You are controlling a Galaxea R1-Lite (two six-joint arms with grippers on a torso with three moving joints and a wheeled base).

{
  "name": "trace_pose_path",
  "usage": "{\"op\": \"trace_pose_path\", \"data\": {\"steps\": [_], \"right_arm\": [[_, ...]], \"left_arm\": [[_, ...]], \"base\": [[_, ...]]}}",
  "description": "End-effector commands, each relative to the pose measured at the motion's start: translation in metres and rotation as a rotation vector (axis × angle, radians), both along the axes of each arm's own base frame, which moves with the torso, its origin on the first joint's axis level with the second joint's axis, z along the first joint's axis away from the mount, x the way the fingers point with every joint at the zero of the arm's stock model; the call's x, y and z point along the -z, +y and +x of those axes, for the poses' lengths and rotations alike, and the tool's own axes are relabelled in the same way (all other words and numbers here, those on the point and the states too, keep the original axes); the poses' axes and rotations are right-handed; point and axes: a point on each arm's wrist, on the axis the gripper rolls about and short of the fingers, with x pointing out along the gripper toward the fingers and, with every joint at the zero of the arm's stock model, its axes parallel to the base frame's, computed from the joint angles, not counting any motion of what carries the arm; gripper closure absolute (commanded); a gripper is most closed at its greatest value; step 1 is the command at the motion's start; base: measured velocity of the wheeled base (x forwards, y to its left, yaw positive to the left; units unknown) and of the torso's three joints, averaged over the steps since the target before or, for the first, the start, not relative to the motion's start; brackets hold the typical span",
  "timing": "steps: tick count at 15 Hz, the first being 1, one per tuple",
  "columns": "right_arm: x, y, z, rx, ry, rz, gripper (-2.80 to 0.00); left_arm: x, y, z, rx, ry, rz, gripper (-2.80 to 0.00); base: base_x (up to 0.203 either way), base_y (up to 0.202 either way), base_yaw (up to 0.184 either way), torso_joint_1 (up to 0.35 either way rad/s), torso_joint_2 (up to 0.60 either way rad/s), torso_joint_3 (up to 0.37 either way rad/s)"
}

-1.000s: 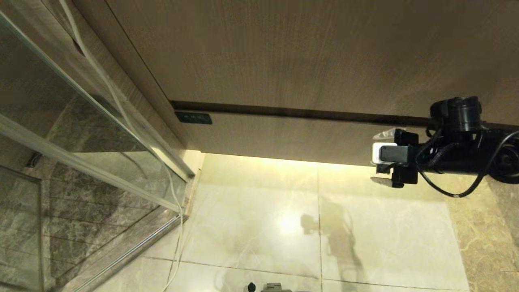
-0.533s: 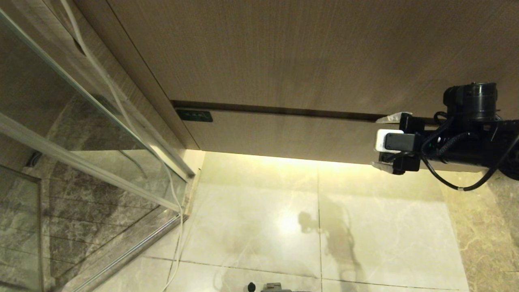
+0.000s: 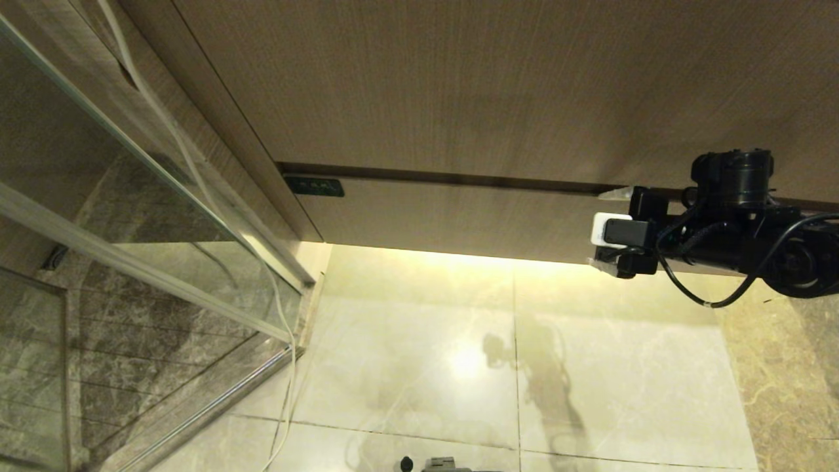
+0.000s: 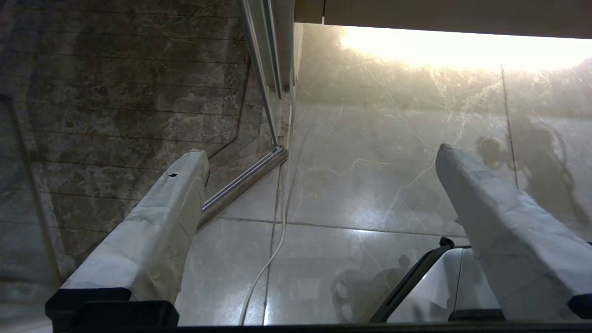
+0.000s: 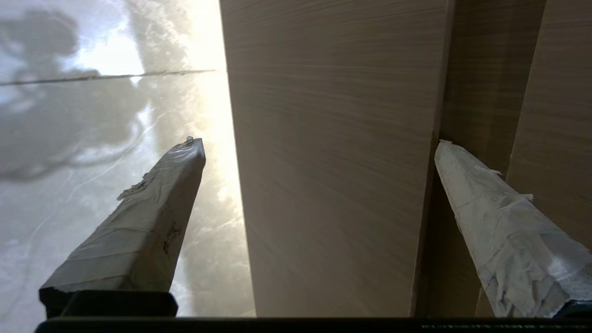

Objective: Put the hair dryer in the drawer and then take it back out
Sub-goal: Pull open the drawer

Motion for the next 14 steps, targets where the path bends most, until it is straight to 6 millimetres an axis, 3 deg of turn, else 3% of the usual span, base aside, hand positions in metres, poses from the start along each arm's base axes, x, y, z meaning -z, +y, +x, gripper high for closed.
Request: {"op": "trace_pose_path", "data": {"steps": [1,3,7,14], "right_arm": [[0.01,0.001,0.009,-0.003,0.018,-0.006,-2.8],[0.013,0.003,0.02,-0.001,0.001,0.002,-2.8],[0.01,0.002,0.024,0.007,-0.031,0.026,-2.8],[0.002,-0.006,-0.006,0.014,-0.019,0.026,-2.8]], "left_arm": [[0.0,0.0,0.0,0.0,0.001,0.0,-2.8],[0.0,0.0,0.0,0.0,0.0,0.0,-2.8],[0.0,0.0,0.0,0.0,0.001,0.0,-2.8],[0.0,0.0,0.0,0.0,0.0,0.0,-2.8]], "base": [[0.0,0.0,0.0,0.0,0.0,0.0],[0.0,0.0,0.0,0.0,0.0,0.0],[0.0,0.0,0.0,0.0,0.0,0.0],[0.0,0.0,0.0,0.0,0.0,0.0]]}}
